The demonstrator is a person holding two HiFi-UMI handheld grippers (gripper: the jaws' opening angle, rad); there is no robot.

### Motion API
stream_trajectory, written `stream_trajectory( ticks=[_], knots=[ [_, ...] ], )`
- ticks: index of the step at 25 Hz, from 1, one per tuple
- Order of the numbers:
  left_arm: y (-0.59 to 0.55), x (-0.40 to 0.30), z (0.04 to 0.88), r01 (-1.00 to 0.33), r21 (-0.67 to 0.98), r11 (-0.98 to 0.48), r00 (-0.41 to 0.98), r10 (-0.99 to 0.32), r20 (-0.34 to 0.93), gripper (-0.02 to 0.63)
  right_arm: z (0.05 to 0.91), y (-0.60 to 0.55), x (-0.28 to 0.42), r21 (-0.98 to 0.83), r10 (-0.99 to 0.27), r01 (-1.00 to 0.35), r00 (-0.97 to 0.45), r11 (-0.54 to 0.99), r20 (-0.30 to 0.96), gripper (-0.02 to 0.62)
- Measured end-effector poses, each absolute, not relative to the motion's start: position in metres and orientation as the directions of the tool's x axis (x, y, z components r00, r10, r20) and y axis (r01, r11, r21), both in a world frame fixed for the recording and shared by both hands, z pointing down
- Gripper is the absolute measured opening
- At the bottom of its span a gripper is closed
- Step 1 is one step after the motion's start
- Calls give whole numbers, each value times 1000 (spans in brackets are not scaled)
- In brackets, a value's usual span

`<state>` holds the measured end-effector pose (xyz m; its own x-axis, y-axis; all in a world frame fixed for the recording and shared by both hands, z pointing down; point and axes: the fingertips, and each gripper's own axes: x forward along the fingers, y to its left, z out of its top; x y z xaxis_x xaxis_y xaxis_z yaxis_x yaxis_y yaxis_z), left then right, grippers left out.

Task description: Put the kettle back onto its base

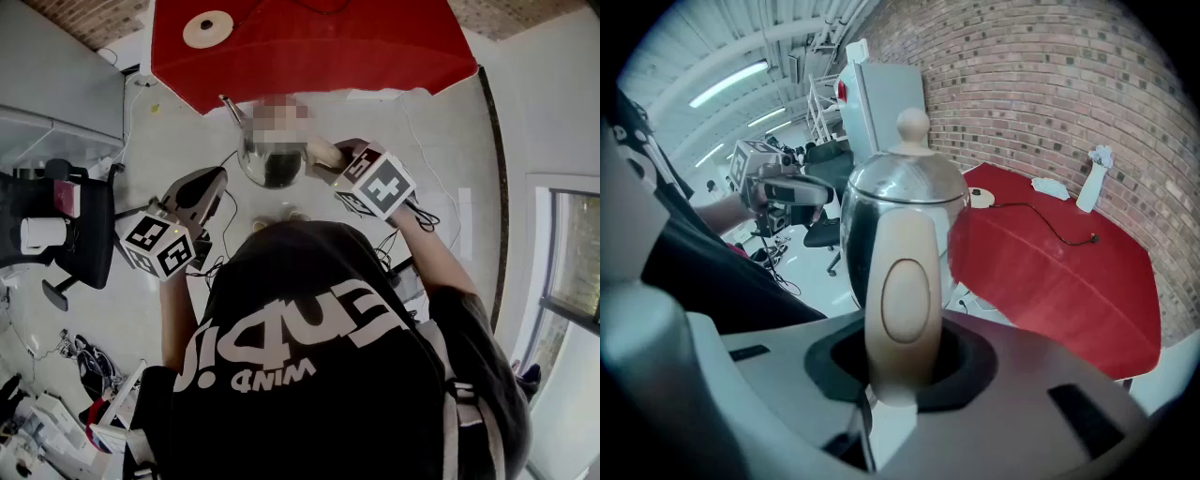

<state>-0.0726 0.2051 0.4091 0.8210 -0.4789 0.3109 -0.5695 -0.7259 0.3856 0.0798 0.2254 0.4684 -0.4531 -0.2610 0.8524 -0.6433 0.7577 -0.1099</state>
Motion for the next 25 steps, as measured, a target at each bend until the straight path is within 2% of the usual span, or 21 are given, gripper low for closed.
stream_trajectory(
  ticks=[25],
  knots=[
    [214, -77, 410, -563, 384, -732, 824, -461, 329, 9, 462, 225, 77, -124, -279, -664, -467, 738, 839, 87]
  ],
)
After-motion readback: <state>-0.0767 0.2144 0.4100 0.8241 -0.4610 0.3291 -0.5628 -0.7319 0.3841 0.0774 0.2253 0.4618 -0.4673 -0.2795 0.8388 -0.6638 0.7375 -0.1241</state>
